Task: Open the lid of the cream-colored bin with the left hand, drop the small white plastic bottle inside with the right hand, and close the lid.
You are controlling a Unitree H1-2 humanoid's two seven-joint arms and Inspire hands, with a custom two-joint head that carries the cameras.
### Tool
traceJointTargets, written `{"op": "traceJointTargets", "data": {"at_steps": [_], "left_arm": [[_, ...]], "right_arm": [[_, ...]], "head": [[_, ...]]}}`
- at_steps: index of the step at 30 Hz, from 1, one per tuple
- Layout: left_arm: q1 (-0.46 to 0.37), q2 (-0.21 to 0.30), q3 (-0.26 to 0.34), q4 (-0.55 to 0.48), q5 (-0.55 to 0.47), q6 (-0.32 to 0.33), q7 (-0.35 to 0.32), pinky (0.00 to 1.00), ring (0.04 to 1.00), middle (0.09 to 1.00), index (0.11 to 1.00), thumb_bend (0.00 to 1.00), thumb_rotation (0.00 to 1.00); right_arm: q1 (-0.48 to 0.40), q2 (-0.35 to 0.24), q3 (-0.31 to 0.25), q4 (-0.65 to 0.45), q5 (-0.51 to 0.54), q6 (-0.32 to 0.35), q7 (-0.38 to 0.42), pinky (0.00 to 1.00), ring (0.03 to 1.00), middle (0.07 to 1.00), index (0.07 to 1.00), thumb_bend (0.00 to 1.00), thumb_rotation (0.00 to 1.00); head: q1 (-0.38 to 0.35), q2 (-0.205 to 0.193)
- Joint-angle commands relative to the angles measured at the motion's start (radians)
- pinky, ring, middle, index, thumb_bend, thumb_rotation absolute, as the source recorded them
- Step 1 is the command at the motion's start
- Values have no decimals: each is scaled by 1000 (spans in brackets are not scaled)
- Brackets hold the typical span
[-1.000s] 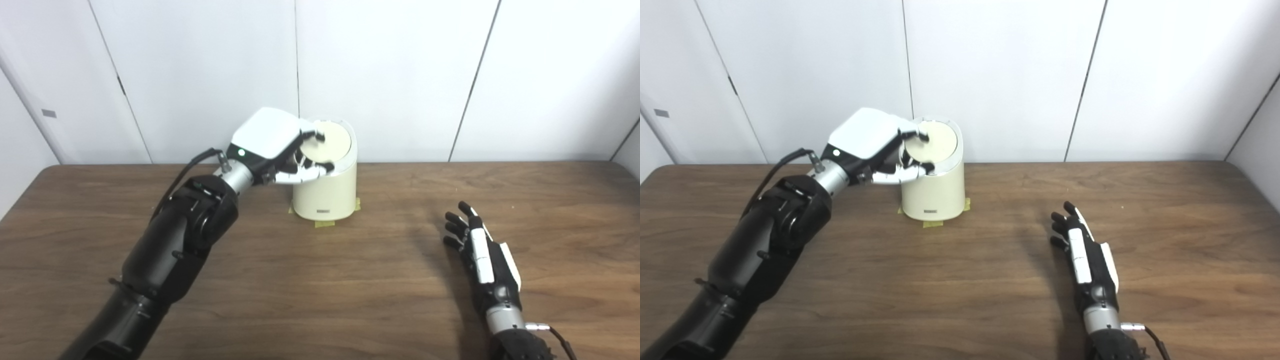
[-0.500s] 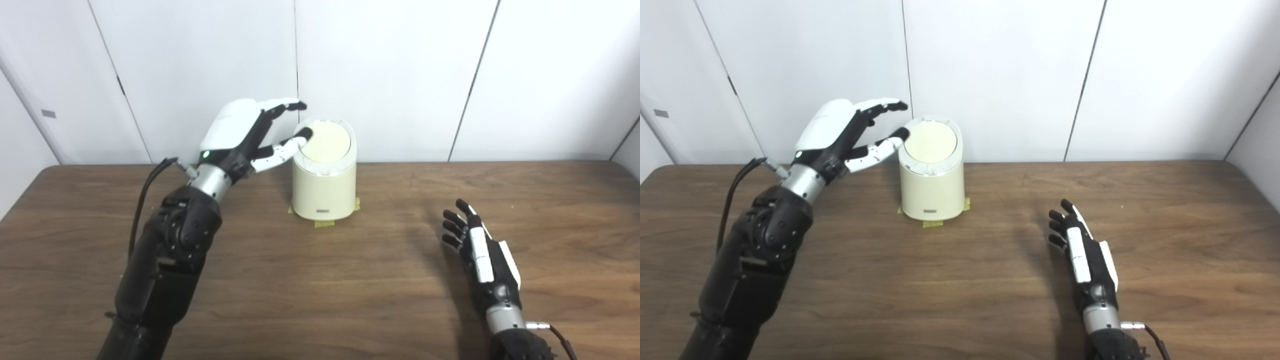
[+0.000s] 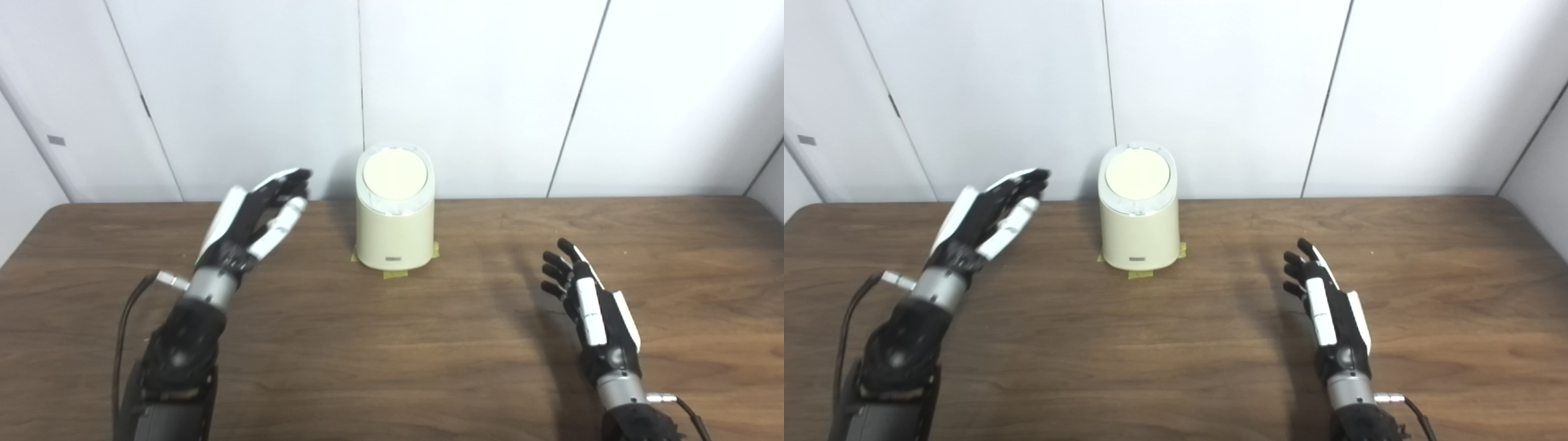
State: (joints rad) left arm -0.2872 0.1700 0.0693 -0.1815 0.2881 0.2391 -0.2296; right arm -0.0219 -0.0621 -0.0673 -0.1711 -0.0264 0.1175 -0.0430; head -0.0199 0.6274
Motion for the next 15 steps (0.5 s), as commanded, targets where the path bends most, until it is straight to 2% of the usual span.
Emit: {"op": "traceJointTargets", "data": {"at_steps": [1, 2, 5, 9, 12, 15], "left_arm": [[-5, -1, 16, -42, -68, 6, 12, 811, 843, 858, 901, 330, 906], [12, -1, 19, -50, -83, 13, 11, 842, 864, 875, 919, 352, 964], [62, 2, 18, -76, -109, 20, 19, 865, 885, 890, 927, 339, 994], [129, -1, 21, -110, -129, 13, 34, 856, 878, 892, 929, 334, 1000], [172, -9, 26, -128, -167, 17, 45, 867, 876, 899, 934, 388, 967], [214, -7, 22, -131, -178, -16, 56, 877, 904, 926, 959, 399, 991]], "right_arm": [[-26, -11, 5, -38, -12, -64, 4, 830, 880, 875, 918, 668, 987], [-26, -12, 6, -38, -15, -69, 5, 832, 886, 882, 919, 662, 985], [-24, -15, 7, -32, -15, -80, 6, 845, 902, 901, 927, 663, 979], [-20, -13, 13, -56, -20, -67, 10, 840, 911, 918, 932, 668, 981], [-15, -10, 14, -67, -25, -52, 11, 840, 915, 924, 936, 664, 981], [-9, -10, 14, -72, -30, -48, 11, 845, 919, 928, 941, 643, 979]], "head": [[0, 0], [2, 1], [2, 1], [0, 3], [-1, 1], [-1, 4]]}}
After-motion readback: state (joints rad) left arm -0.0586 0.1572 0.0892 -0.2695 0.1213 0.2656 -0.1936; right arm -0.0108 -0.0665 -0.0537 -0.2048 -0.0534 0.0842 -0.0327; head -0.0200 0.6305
